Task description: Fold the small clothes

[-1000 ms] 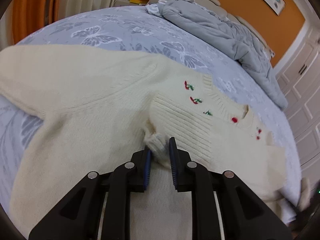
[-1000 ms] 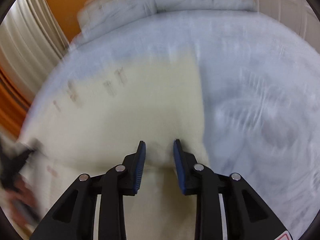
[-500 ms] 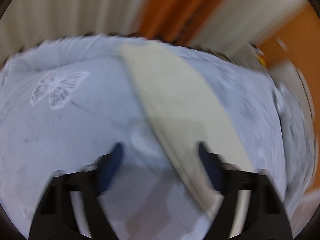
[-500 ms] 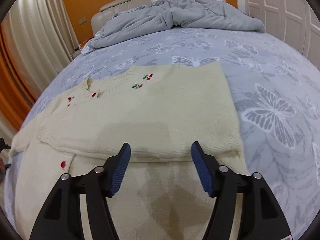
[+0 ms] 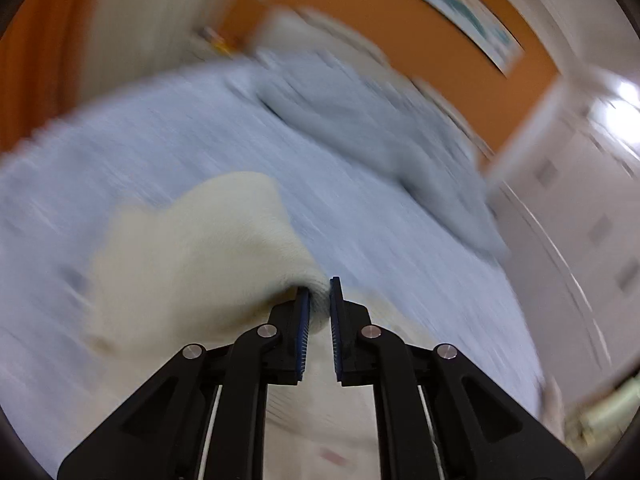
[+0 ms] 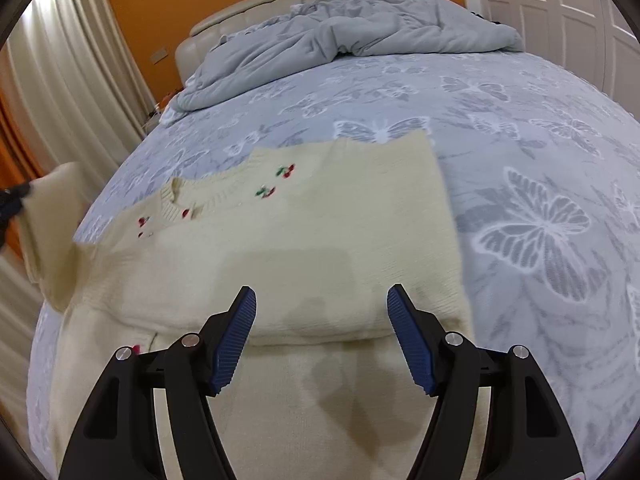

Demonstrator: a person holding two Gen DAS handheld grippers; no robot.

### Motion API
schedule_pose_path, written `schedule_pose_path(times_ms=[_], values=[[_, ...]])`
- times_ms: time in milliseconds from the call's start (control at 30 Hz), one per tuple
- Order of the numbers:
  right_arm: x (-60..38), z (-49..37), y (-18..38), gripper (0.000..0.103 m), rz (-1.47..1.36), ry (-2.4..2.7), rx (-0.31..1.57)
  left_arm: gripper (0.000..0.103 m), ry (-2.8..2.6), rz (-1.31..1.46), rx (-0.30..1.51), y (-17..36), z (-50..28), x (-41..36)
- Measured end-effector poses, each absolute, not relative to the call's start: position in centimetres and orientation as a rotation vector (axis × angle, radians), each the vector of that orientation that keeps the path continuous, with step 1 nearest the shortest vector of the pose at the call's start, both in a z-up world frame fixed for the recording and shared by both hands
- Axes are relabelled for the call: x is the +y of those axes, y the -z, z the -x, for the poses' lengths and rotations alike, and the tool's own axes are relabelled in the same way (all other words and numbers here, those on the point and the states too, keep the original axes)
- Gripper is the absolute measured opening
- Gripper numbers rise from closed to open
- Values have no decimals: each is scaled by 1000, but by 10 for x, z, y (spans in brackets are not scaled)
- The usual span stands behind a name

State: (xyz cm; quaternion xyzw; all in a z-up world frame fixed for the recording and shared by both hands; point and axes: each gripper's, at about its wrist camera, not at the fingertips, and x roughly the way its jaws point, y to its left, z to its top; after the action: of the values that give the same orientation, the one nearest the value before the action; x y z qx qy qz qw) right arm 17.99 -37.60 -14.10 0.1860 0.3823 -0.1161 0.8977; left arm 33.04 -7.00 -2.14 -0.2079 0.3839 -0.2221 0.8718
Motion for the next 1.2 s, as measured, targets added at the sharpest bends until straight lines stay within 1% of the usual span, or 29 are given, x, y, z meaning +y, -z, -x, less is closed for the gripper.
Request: schedule_pose_path(times_ms=[33, 100, 167, 200, 233, 300, 367, 467, 533, 633, 733, 800, 900, 933, 967, 1000, 1033, 1133, 1167, 1200], values=[[-380, -179, 140, 67, -395, 247, 789, 13, 501, 435, 853, 39, -323, -94], [-389, -178, 139, 67, -423, 244, 788, 13, 506, 419, 1000, 92, -302, -135], [-396, -177, 138, 67, -435, 246, 785, 18, 489, 436, 1049, 116, -292, -142], [-398, -176, 138, 67, -441, 244, 785, 20, 487, 454, 1036, 121, -284, -142], [-401, -177, 138, 67, -453, 241, 789, 31, 482, 479, 1016, 121, -277, -136], [-404, -178, 138, 67, -475, 232, 787, 47, 439, 533, 974, 115, -276, -117], [-403, -181, 138, 67, -489, 221, 787, 49, 408, 584, 904, 101, -275, -78], [-393, -185, 139, 67, -502, 163, 800, 50, 329, 545, 862, 89, -282, -32], [-376, -189, 136, 67, -476, 109, 806, 50, 250, 530, 868, 94, -299, -4], [-338, -194, 123, 67, -382, 35, 788, 50, 148, 576, 913, 111, -319, 37], [-296, -212, 116, 67, -276, -7, 791, 47, 113, 657, 983, 135, -333, 60], [-267, -232, 116, 67, -196, -33, 807, 45, 116, 710, 993, 140, -339, 63], [-231, -274, 128, 67, -111, -63, 866, 45, 122, 713, 997, 140, -336, 64], [-223, -288, 137, 46, -79, -66, 902, 44, 123, 709, 994, 141, -336, 62], [-218, -299, 145, 10, -47, -67, 941, 43, 123, 700, 994, 142, -335, 63], [-223, -304, 142, 7, -52, -41, 943, 41, 120, 690, 996, 142, -334, 64], [-240, -300, 128, 6, -162, -48, 893, 39, 121, 686, 999, 143, -332, 65], [-302, -268, 100, 7, -469, -22, 767, 37, 144, 693, 1003, 146, -331, 70], [-320, -258, 104, 10, -545, -10, 763, 37, 158, 682, 1002, 147, -330, 70], [-337, -250, 122, 15, -607, 16, 808, 36, 157, 662, 998, 148, -328, 68]])
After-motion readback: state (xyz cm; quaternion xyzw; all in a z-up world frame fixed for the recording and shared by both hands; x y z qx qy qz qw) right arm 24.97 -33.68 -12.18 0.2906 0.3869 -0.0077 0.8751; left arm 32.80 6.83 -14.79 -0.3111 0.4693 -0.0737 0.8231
